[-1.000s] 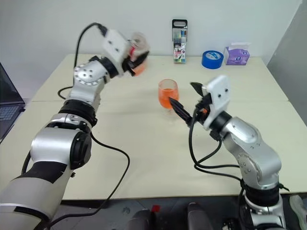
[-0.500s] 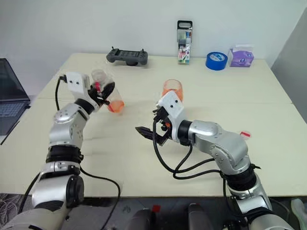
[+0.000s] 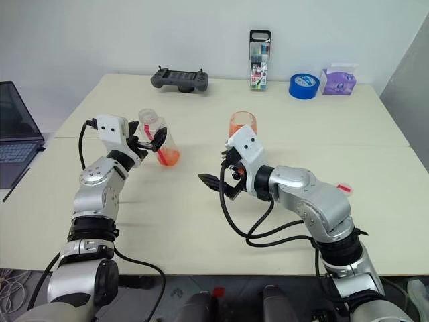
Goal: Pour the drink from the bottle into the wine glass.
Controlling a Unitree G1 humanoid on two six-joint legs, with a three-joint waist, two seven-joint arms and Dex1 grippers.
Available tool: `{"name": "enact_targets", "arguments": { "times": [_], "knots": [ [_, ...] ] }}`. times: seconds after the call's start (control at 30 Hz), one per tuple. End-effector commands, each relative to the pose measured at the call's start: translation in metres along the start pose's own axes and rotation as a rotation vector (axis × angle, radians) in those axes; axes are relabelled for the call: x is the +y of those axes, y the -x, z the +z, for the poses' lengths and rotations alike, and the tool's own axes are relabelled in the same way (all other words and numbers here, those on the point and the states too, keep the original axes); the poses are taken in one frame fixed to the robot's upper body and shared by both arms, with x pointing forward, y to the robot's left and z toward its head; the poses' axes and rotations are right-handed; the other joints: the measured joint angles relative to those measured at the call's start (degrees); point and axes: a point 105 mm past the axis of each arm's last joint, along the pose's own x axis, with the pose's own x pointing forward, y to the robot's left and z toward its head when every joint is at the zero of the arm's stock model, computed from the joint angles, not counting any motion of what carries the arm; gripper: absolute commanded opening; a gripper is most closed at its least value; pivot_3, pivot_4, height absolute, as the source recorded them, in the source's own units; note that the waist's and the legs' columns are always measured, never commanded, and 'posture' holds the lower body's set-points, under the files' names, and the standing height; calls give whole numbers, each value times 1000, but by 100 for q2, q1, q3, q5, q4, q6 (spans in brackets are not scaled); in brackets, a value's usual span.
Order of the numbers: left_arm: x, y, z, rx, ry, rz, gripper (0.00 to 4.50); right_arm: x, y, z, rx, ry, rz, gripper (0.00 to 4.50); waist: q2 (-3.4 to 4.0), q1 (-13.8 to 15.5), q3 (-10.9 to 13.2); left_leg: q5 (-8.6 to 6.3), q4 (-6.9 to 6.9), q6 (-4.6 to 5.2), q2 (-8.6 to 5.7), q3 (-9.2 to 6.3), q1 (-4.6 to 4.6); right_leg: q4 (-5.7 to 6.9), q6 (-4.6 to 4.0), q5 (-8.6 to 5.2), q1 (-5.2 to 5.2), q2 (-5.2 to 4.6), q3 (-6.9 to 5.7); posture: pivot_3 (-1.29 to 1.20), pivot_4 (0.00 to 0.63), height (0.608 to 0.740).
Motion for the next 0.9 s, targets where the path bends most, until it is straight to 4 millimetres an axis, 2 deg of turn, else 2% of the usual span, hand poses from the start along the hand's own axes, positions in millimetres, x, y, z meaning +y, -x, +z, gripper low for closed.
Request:
{"name": "enact_targets", "arguments": {
  "times": [0.03, 0.23, 0.3, 0.4, 0.5, 0.57, 0.63, 0.73, 0.8, 0.9],
  "knots": [
    [1, 10, 11, -19, -34, 3, 4400, -4, 4, 16, -62, 43, -19, 4500, 0, -6, 0, 0, -1, 0, 1, 1, 1, 0, 0, 0, 0, 0, 1, 0, 150, 740],
    [3, 35, 10, 12, -43, 4, 4400, -13, 10, 16, -59, 59, -39, 4500, 0, -6, 0, -1, -4, 0, 9, -1, 2, -1, 0, 0, 0, -4, 7, 0, 150, 740],
    [4, 47, 16, 16, -45, -12, 4400, -18, 15, 16, -47, 78, -47, 4500, 0, -6, 0, -1, -5, 0, 9, -2, 1, -3, 0, 0, 0, -4, 7, 0, 150, 740],
    [-5, 82, 37, 12, -13, -194, 4400, -28, 36, 22, -45, 93, -48, 4500, 1, -8, 1, -1, -10, 0, 10, 0, 1, -9, 0, 0, 0, -11, 12, 0, 150, 740],
    [-18, 103, 50, 80, 46, -362, 4400, -34, 56, 23, -51, 95, -34, 4500, 1, 9, 1, -1, -28, 0, 16, -4, 5, -27, -2, 1, 6, -14, 10, 0, 150, 740],
    [-34, 112, 67, 120, 53, -519, 4400, -41, 84, 21, -51, 49, 11, 4500, 1, 44, 1, -1, -33, 0, 17, -16, 12, -37, -2, 0, 20, -6, -5, 0, 150, 740],
    [-41, 114, 84, 121, 53, -609, 4400, -54, 106, 18, -35, 29, 0, 4500, 4, 79, 3, -1, -31, 1, 9, -16, 10, -44, -2, -1, 36, 5, -23, 0, 150, 740],
    [-47, 111, 90, 130, 50, -679, 4400, -69, 120, 17, -34, 20, -43, 4500, 8, 45, 6, -1, -39, 3, 2, 2, 61, -47, -1, -2, 72, 3, -13, 0, 150, 740],
    [-45, 103, 88, 137, 33, -683, 4400, -75, 122, 14, -14, 34, -63, 4500, 9, 12, 5, -2, -57, 4, 6, 13, 108, -52, -3, -6, 104, 5, -3, 0, 150, 740],
    [-43, 98, 82, 154, 37, -706, 4400, -75, 119, 13, -19, 45, -59, 4500, 10, -30, 7, -3, -61, 4, 28, 24, 108, -49, -5, -7, 95, 25, 4, 0, 150, 740]
  ]
}}
